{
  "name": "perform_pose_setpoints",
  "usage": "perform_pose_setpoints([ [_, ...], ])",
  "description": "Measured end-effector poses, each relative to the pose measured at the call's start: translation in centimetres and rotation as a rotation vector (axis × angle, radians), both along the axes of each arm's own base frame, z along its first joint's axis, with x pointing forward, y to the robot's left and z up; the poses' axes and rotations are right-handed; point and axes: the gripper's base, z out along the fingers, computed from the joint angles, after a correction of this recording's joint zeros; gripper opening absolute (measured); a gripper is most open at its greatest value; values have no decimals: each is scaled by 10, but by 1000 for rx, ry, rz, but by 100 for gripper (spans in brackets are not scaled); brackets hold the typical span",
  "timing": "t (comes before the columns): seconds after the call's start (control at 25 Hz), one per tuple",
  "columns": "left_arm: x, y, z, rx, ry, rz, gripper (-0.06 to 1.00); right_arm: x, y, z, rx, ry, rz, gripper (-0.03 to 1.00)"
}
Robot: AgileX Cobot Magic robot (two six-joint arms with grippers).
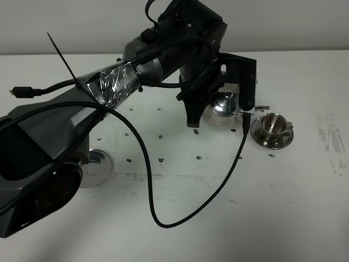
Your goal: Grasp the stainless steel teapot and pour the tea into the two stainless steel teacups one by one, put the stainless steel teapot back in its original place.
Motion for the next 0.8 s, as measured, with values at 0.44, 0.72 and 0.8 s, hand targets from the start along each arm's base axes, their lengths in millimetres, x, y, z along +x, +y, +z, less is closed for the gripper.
perform_pose_setpoints([
  [0.44,5,-3,-4,-14,-40,1,19,0,0,0,1,0,-1,42],
  [0.72,8,-3,-16,22,-42,26,19,0,0,0,1,0,-1,42],
  [0.8,7,-5,-19,33,-35,26,19,0,0,0,0,0,0,42],
])
